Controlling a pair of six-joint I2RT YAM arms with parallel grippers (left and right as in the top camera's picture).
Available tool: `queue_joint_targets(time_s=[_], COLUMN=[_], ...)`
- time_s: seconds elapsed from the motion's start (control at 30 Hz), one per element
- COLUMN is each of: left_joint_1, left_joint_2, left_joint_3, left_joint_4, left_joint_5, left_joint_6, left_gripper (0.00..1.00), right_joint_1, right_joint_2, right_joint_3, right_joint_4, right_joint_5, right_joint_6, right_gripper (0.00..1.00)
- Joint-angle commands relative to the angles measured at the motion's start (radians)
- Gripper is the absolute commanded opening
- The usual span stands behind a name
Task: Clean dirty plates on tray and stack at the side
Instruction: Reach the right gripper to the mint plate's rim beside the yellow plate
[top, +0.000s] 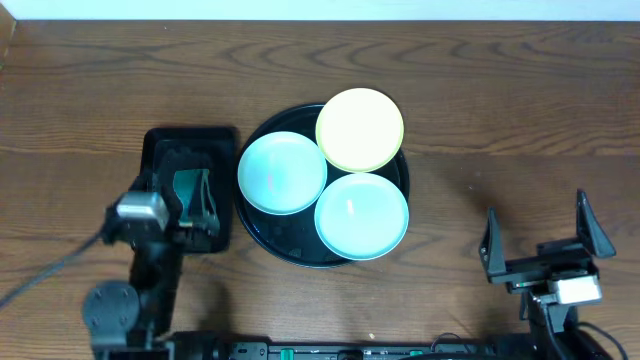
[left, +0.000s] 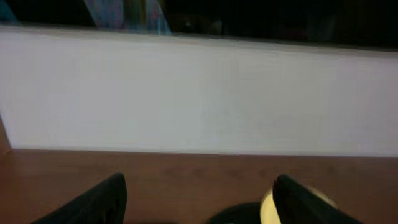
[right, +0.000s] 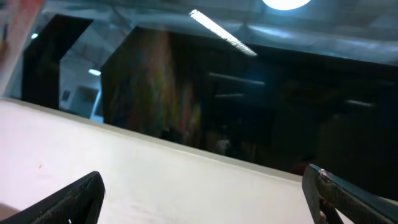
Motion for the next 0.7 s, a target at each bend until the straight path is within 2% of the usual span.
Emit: queue_joint_targets(time_s=[0.0, 0.17, 0.4, 0.57, 0.67], left_joint_1=[-0.003, -0.003, -0.003, -0.003, -0.003], left_joint_2=[0.171, 0.418, 0.738, 0.930, 0.998], left_joint_3=[0.201, 0.518, 0.911, 1.089, 1.112], left_joint_4=[-0.101, -0.365, -0.786, -1.012, -1.055], left_joint_5=[0.040, 0.062, 0.015, 0.009, 0.010], left_joint_6=[0.000, 0.019, 0.072, 0.079, 0.078], left_gripper=[0.76, 0.76, 0.76, 0.76, 0.76], right_joint_1=[0.010, 0.010, 0.010, 0.010, 0.010], right_joint_2=[0.133, 0.363, 0.675, 0.885, 1.001], right_joint_3=[0.104, 0.288, 0.616, 0.861, 0.978], right_joint_4=[-0.003, -0.112, -0.459, -0.785, -0.943], right_joint_5=[-0.098, -0.227, -0.329, -0.344, -0.346], right_joint_6=[-0.021, -0.020, -0.060, -0.132, -0.163], right_gripper=[0.99, 0.99, 0.99, 0.99, 0.99])
